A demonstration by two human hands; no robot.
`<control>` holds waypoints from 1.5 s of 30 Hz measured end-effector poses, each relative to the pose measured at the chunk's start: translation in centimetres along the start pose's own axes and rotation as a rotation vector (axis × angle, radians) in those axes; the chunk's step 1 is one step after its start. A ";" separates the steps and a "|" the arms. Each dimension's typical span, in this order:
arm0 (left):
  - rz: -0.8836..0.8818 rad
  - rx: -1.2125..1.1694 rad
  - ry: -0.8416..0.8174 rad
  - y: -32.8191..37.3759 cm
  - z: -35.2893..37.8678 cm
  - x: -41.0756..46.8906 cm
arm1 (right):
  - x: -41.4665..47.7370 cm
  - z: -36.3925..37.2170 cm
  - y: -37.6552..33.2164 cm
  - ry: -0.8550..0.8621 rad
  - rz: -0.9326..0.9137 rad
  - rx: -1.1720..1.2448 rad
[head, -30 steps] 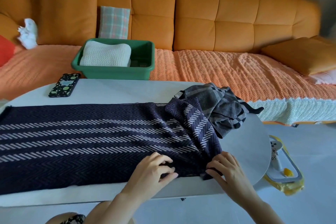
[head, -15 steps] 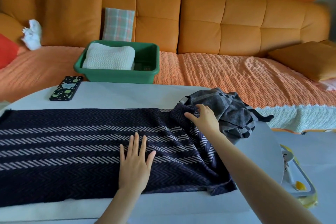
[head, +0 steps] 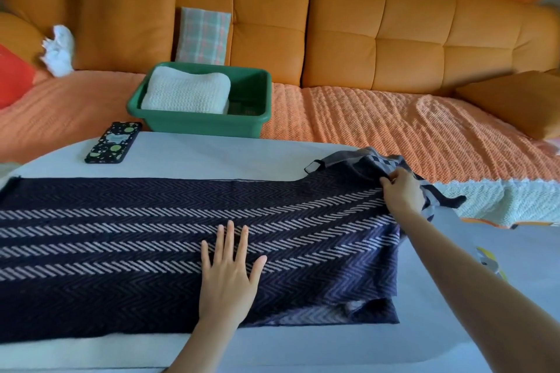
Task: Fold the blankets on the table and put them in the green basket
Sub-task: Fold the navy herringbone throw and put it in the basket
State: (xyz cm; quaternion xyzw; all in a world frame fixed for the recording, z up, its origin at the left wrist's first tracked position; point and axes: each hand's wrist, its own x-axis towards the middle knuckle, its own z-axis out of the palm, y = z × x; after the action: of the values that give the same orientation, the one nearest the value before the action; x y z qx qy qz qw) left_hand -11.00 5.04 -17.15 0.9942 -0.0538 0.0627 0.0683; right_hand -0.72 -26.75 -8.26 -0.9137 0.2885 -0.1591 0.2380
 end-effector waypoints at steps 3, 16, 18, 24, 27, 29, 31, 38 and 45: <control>0.000 0.002 -0.004 0.0 -0.1 0.0 | 0.2 0.2 0.9 -0.032 -0.008 -0.075; -0.003 -0.008 -0.001 0.1 0.0 0.0 | -2.9 4.0 -8.3 -0.238 -0.622 -0.045; -0.006 -0.014 -0.006 0.1 -0.1 0.0 | -3.7 6.2 -10.3 -0.367 -0.625 -0.028; -0.008 -0.039 -0.002 0.1 -0.4 0.0 | -3.8 10.0 -12.0 -0.479 -0.636 -0.165; -0.008 -0.042 0.005 0.1 -0.3 0.1 | -3.6 10.6 -11.8 -0.482 -0.616 -0.116; -0.009 -0.044 0.010 0.1 -0.2 0.1 | -3.6 11.0 -11.7 -0.464 -0.618 -0.126; -0.011 -0.046 0.010 0.1 -0.2 0.1 | -3.6 11.3 -11.7 -0.440 -0.631 -0.145; -0.013 -0.046 0.012 0.2 -0.3 0.0 | -4.0 12.0 -12.2 -0.430 -0.681 -0.108; -0.013 -0.056 0.017 0.2 -0.4 0.0 | -3.9 12.3 -12.4 -0.468 -0.692 -0.036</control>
State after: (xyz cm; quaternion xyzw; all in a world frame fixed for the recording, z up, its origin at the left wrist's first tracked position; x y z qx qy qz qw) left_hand -11.05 4.93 -16.77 0.9917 -0.0482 0.0692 0.0969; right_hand 7.07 -11.22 -12.61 -0.9722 -0.0947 -0.0128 0.2138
